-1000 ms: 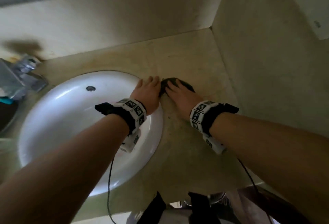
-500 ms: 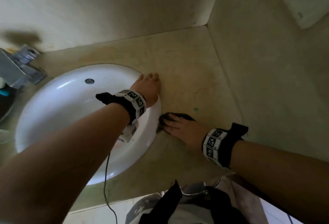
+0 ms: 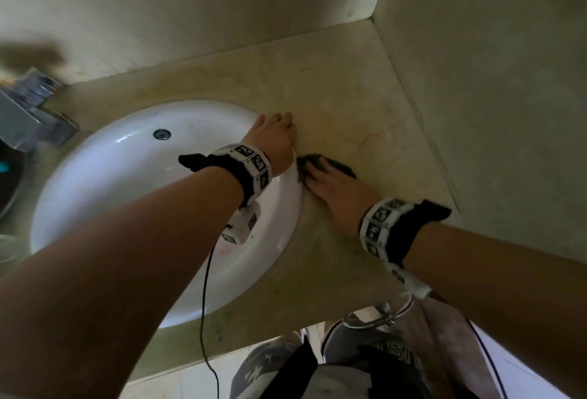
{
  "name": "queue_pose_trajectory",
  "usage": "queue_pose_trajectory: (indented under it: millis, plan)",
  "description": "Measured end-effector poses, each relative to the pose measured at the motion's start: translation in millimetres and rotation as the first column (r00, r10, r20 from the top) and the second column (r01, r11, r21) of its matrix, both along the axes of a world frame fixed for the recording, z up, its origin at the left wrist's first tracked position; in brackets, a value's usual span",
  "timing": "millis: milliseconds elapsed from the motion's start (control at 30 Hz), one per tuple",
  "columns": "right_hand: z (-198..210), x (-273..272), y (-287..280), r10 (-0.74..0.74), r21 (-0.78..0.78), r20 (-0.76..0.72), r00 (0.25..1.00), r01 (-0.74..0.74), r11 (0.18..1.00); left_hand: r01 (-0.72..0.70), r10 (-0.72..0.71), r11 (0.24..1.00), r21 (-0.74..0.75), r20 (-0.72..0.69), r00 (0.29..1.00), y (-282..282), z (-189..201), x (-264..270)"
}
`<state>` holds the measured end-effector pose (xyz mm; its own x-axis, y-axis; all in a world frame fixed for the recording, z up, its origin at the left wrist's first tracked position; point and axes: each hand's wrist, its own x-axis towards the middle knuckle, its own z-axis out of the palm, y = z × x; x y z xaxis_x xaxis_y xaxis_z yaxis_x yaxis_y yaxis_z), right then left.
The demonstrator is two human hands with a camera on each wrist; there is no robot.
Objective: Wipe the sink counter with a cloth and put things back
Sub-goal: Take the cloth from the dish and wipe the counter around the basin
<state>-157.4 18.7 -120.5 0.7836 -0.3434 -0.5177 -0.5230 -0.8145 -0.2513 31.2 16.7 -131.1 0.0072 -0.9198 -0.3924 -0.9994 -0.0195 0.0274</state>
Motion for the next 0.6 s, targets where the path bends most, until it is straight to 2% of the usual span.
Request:
queue_pose_trajectory:
  millis: [100, 233, 367, 467, 600]
  plan:
    - [0.6, -15.9, 16.1, 0.032, 0.059, -0.018, 0.999, -0.031, 0.998, 0.017, -0.017, 1.0, -0.001, 0.009, 1.0, -0.9, -2.7, 0.9]
    - [-3.3, -17.7, 8.9, 0.033, 0.069, -0.02, 0.999, -0.032, 0.997, 0.029, -0.029, 1.0, 0.008, 0.024, 0.999, -2.5, -6.7, 2.6]
    - [-10.9, 0.3, -7.2, -0.096, 0.021, 0.033, 0.995, 0.095, 0.995, 0.038, -0.038, 0.999, -0.006, 0.021, 0.999, -2.3, -7.7, 3.8]
    - [-14.6, 8.8, -17.0, -0.138, -0.051, 0.031, 0.99, 0.14, 0.989, 0.033, -0.034, 0.999, 0.008, 0.01, 0.999, -3.1, -7.7, 3.9]
    - [-5.2, -10.8, -44.9, -0.259, -0.135, -0.07, 0.963, 0.248, 0.959, 0.018, -0.018, 1.0, 0.017, 0.007, 1.0, -3.8, -9.7, 4.9]
